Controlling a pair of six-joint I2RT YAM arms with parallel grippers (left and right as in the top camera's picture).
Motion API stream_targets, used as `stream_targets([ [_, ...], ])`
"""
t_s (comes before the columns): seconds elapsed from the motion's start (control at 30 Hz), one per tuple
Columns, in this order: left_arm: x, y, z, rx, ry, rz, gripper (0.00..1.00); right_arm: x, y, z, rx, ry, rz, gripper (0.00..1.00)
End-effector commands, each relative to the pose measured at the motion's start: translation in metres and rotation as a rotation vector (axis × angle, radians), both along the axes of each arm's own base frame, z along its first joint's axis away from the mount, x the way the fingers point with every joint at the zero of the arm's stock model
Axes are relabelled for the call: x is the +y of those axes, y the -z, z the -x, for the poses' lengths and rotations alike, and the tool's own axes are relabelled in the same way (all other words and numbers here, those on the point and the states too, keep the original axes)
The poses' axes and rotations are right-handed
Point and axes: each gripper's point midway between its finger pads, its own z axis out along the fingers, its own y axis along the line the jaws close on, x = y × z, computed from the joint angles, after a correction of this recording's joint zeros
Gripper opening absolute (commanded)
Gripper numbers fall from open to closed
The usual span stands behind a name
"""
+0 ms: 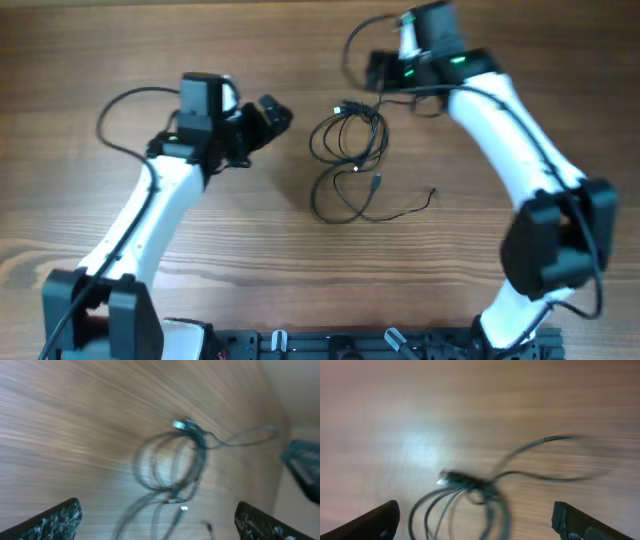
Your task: Untangle cables
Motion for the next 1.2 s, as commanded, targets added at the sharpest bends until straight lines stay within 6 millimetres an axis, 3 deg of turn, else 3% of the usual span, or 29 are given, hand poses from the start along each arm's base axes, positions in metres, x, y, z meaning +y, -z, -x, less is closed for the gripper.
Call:
stream_targets([
  [0.0, -0.067, 0.029, 0.010, 0.129, 0.025, 0.108, 1.00, -0.052, 0.009, 0.010, 0.095, 0.184, 0.025, 1.00],
  [0.1, -0.093, 0.089, 0.027, 0.286, 0.014, -0.020, 0.99, -0.062, 0.015, 0.019, 0.141, 0.195, 0.041, 1.00],
  [0.4, -0.099, 0.124, -0.014, 0.312, -0.037, -0.322, 0.99, -0.055, 0.016, 0.022, 0.160, 0.172, 0.014, 1.00],
  [0.47, -0.087, 0.139, -0.004, 0.339, -0.019, -0.429, 1.00, -0.055, 0.016, 0.022, 0.160, 0.173, 0.013, 1.00],
  [0.57, -0.086, 0.153, 0.004, 0.301, 0.124, -0.562, 1.00, -0.056, 0.016, 0.022, 0.160, 0.172, 0.014, 1.00],
  [0.7, -0.055, 0.167, 0.046, 0.430, 0.258, -0.778, 0.99, -0.056, 0.016, 0.022, 0.158, 0.172, 0.013, 1.00],
  [0.77, -0.045, 0.177, 0.058, 0.479, 0.265, -0.822, 1.00, -0.056, 0.017, 0.024, 0.167, 0.172, 0.016, 1.00],
  [0.87, -0.050, 0.184, 0.057, 0.472, 0.238, -0.785, 1.00, -0.056, 0.018, 0.026, 0.177, 0.171, 0.019, 1.00],
  [0.9, -0.057, 0.185, 0.056, 0.471, 0.245, -0.745, 0.94, -0.056, 0.018, 0.026, 0.176, 0.171, 0.019, 1.00],
  [0.93, -0.065, 0.186, 0.055, 0.478, 0.208, -0.694, 0.69, -0.056, 0.018, 0.026, 0.176, 0.171, 0.019, 1.00],
  [0.97, -0.066, 0.186, 0.055, 0.492, 0.158, -0.672, 0.35, -0.056, 0.018, 0.027, 0.179, 0.171, 0.020, 1.00],
  [1.03, -0.065, 0.188, 0.058, 0.501, 0.156, -0.675, 0.04, -0.057, 0.019, 0.028, 0.185, 0.171, 0.021, 1.00],
  [1.1, -0.061, 0.187, 0.061, 0.510, 0.175, -0.696, 0.04, -0.056, 0.018, 0.028, 0.181, 0.163, 0.025, 1.00],
  [1.17, -0.032, 0.166, 0.059, 0.476, 0.229, -0.846, 0.04, -0.048, 0.017, 0.028, 0.176, 0.057, -0.005, 1.00],
])
